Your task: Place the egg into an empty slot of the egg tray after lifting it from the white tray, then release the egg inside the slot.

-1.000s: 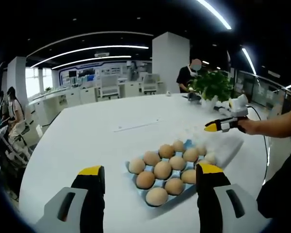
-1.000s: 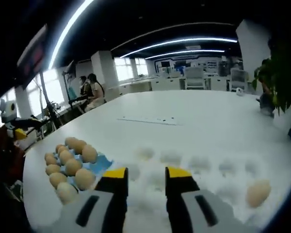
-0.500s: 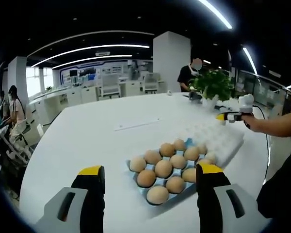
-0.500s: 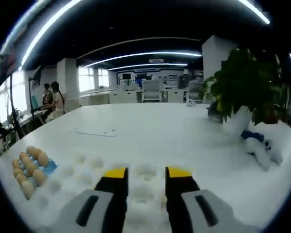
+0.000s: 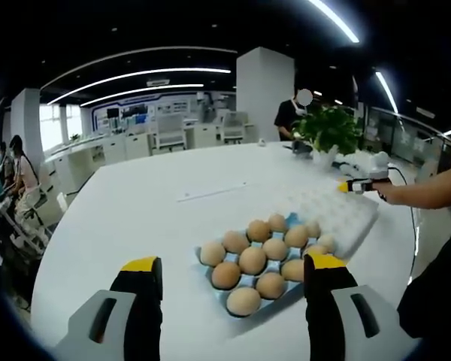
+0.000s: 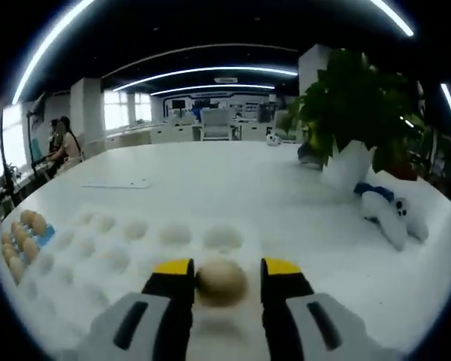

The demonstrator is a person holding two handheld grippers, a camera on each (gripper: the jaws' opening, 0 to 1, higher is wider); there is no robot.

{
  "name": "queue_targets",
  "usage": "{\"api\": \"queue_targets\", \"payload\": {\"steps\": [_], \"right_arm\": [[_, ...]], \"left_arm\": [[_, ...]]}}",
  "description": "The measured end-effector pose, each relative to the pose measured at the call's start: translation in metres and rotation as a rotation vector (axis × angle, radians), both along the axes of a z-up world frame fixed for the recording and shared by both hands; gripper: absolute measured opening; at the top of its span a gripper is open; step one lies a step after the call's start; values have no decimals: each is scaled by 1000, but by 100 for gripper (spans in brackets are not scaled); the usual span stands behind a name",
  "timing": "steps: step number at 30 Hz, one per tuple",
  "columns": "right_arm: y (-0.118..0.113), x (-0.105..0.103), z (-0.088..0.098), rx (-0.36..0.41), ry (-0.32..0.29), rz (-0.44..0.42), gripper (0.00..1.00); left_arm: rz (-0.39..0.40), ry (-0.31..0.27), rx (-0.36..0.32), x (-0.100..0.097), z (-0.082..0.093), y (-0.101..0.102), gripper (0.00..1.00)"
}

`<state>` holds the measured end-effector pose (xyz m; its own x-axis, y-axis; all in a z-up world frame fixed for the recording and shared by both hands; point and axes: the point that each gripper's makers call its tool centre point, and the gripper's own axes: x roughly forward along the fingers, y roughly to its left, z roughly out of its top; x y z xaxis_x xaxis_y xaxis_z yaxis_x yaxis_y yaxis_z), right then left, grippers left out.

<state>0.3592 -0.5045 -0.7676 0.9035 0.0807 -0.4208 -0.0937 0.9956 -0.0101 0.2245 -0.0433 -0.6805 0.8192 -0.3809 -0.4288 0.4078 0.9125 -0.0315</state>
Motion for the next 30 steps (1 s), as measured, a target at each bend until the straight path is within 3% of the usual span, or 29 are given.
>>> {"api": "queue_targets", "payload": {"steps": [10,13,14,15,16,19,22,30], "right_arm": [[2,-4,1,-31,-1,38,36],[12,3,1,-171,-11,162,27],[7,9,1,-222,-30,165,27],[7,9,-1,-186,-20,153,26],[1,11,-4,-99,-7,111,26],[-8,13,-11,9,12,72,27],[-2,10,-8,-28,-6,87,27],[4,2,3,-1,3,28,25]], "left_arm": [[-6,3,2,1,-1,-5,78],[-10,4,5,0,-1,-6,78],[-9,3,4,1,-1,-5,78],[-6,4,4,1,-1,-2,78],[-5,4,5,2,-1,-1,78],[-6,1,2,2,-1,2,78],[-8,1,1,2,-2,4,78],[-5,0,6,1,-1,7,78]]}}
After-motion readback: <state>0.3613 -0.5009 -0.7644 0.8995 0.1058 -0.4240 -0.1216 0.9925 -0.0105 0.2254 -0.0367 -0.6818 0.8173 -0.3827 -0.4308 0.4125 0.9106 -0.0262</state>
